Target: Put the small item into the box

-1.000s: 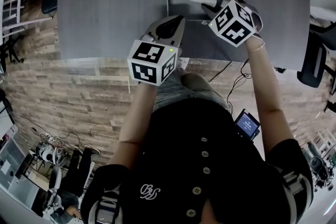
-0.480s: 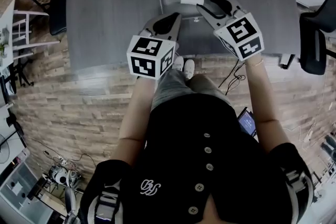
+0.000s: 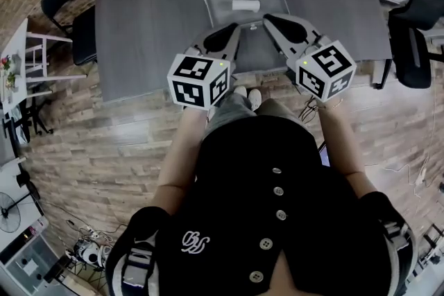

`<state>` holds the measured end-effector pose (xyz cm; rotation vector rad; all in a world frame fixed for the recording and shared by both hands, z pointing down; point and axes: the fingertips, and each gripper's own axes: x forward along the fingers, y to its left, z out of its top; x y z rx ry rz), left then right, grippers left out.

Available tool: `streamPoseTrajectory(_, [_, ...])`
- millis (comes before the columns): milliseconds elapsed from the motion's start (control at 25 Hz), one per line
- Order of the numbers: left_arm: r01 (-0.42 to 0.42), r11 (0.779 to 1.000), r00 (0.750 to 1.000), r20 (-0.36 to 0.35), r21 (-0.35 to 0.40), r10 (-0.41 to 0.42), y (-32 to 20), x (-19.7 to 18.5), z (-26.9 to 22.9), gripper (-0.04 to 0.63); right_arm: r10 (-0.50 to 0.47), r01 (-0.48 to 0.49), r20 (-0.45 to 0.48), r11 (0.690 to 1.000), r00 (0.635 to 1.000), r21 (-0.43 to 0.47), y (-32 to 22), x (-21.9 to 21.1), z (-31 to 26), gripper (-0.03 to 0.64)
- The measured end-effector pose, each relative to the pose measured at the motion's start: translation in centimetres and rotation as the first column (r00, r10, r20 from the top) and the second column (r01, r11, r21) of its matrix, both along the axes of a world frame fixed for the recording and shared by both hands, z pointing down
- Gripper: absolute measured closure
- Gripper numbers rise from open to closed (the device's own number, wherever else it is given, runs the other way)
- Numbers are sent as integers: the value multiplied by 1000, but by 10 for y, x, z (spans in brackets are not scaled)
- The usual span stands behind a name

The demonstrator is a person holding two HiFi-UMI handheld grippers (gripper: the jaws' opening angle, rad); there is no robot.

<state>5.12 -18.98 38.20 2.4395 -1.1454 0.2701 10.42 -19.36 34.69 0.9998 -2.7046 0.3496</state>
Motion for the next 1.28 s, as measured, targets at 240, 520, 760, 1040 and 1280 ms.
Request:
streamPoseTrajectory(240, [-29, 999, 999, 23, 16, 29, 6, 4, -5, 581, 88, -84, 130, 996, 988, -34, 18, -3, -8, 615])
streamPoseTrajectory(520, [-54, 998, 997, 57, -16, 55, 17, 11, 8, 581, 100, -93, 124, 994, 987, -64, 31, -1, 5, 615])
streamPoseTrajectory(760, [-71, 997, 994, 87, -31, 73, 24, 15, 16, 581, 107, -97, 124, 992, 986, -84, 38, 0, 15, 616])
streamPoseTrajectory(1040, [-74, 996, 994, 77, -44, 77, 26, 21, 20, 581, 110, -97, 124, 990, 986, -106, 39, 3, 23, 616])
streamPoseTrajectory(1280, [-70, 997, 995, 69, -46, 73, 30, 21, 19, 581, 96, -85, 110, 991, 989, -108, 41, 6, 28, 615])
